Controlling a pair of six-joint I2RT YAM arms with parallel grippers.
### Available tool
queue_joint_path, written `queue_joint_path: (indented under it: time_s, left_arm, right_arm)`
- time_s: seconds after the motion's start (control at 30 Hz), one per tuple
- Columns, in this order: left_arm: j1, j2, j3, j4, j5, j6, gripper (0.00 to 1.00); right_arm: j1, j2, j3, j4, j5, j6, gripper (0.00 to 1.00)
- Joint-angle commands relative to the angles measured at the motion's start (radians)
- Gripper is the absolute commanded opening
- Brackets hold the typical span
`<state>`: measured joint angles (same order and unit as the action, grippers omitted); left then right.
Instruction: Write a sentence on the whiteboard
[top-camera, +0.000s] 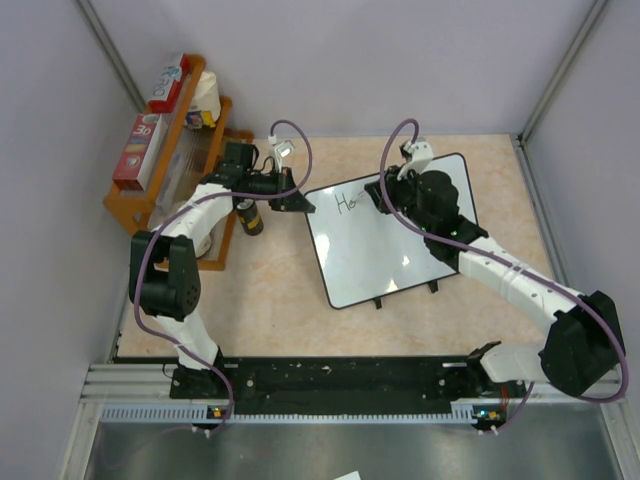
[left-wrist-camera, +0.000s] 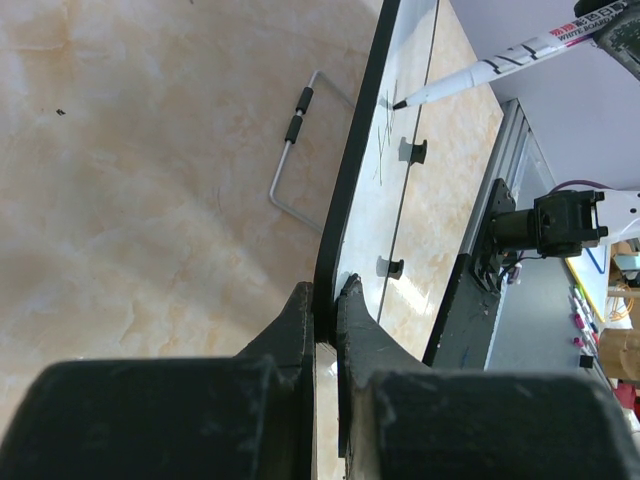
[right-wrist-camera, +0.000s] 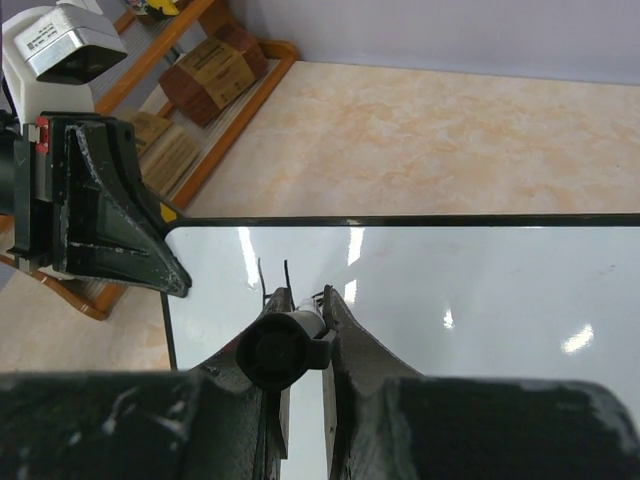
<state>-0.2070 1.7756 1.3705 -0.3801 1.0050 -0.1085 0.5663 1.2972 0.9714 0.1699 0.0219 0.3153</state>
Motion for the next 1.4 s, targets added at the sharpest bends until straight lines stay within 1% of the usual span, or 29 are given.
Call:
queue_joint_path:
  time_s: [0.0, 0.13, 0.3, 0.33, 0.53, 1.0, 1.37]
  left_arm:
    - [-0.054, 0.004, -0.042, -0.040, -0.200, 0.194, 0.00]
    - [-0.054, 0.002, -0.042, -0.040, -0.198, 0.193, 0.00]
    - [-0.054, -0.002, -0.045, -0.039, -0.195, 0.193, 0.00]
    - [-0.054, -0.004, -0.045, -0.040, -0.197, 0.193, 0.00]
    - [-0.055, -0.004, -0.048, -0.039, -0.198, 0.194, 0.00]
    - [-0.055, -0.004, -0.050, -0.046, -0.201, 0.199, 0.00]
    - [-0.055, -0.008, -0.050, -0.048, -0.206, 0.201, 0.00]
  right_arm:
    - [-0.013, -0.024, 0.036, 0.022, -0.043, 0.048, 0.00]
    - [-0.016, -0.064, 0.020, 0.051, -0.039, 0.067, 0.00]
    - [-0.029, -0.065, 0.026, 0.036, -0.025, 0.061, 0.00]
    - [-0.031, -0.062, 0.026, 0.031, 0.004, 0.059, 0.00]
    - [-0.040, -0.061, 0.013, 0.013, 0.049, 0.042, 0.00]
    - [-0.043, -0.019, 0.012, -0.003, 0.029, 0.041, 0.00]
    - [-0.043, -0.032, -0.049, -0.017, 0.027, 0.036, 0.00]
